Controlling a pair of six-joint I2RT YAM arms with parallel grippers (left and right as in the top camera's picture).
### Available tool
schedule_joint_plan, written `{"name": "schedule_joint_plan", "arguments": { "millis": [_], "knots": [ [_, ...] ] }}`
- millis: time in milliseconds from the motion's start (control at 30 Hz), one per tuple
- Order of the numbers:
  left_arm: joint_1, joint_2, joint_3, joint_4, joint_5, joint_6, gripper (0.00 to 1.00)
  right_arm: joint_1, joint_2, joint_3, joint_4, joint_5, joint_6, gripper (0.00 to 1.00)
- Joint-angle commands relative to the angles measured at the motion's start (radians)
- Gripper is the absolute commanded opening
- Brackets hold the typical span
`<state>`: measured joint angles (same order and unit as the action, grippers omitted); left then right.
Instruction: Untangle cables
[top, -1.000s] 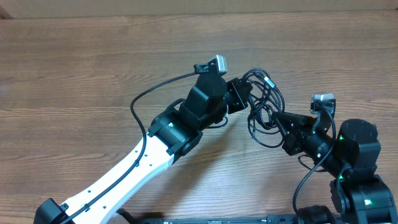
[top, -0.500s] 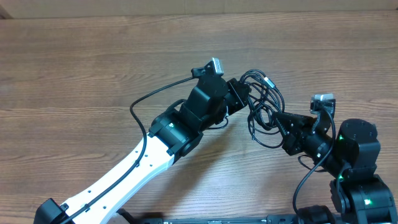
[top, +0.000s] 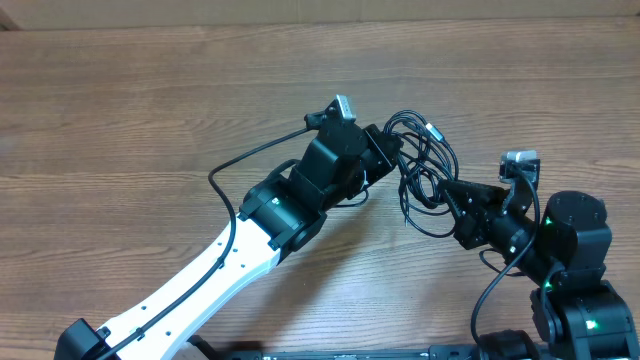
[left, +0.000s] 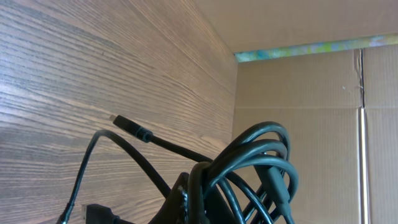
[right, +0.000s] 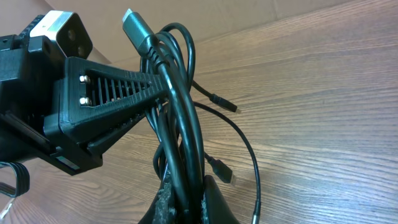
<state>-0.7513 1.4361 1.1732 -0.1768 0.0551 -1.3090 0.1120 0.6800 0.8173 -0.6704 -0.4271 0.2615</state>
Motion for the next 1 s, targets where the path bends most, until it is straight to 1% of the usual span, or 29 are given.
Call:
{"name": "schedule_joint_plan", "arguments": {
  "millis": [0,100,200,267,467,600,733,833,900,933,967],
  "knots": [
    [0.046,-0.024,0.015,0.016,-0.199,-0.07,0.04,-0.003,-0.016,0.021,-0.027,0.023,-0.004,0.04],
    [0.046,-0.024,0.015,0.016,-0.192,-0.111,0.04,-0.003,-0.016,0.021,-0.027,0.023,-0.004,0.04],
    [0.046,-0.024,0.015,0.008,-0.193,-0.184,0.04,-0.003,-0.016,0.021,-0.026,0.023,-0.004,0.04],
    [0.046,-0.024,0.015,-0.002,-0.195,-0.212,0.04,-0.003,-0.016,0.021,-0.025,0.023,-0.004,0.04],
    [0.046,-0.024,0.015,-0.006,-0.197,-0.232,0.04,-0.003,-0.016,0.021,-0.028,0.022,-0.004,0.04],
    [0.046,-0.024,0.015,-0.006,-0.198,-0.286,0.04,-0.003,-0.016,0.021,-0.031,0.023,-0.004,0.04],
    [0.046,-0.024,0.015,-0.006,-0.213,-0.283,0.04,-0.003,-0.016,0.021,-0.028,0.023,-0.004,0.04],
    [0.046,-0.024,0.015,-0.006,-0.218,-0.217,0.04,-0.003,-0.016,0.021,-0.028,0.023,-0.004,0.04],
    [0.046,-0.024,0.015,-0.006,-0.216,-0.164,0.04,-0.003,-0.016,0.021,-0.028,0.023,-0.004,0.11],
    [0.046,-0.024,0.015,-0.006,-0.216,-0.14,0.04,-0.003,-0.016,0.021,-0.028,0.023,-0.004,0.17],
    [0.046,-0.024,0.015,-0.006,-0.216,-0.111,0.05,-0.003,-0.016,0.021,-0.027,0.023,-0.004,0.27]
  ]
}}
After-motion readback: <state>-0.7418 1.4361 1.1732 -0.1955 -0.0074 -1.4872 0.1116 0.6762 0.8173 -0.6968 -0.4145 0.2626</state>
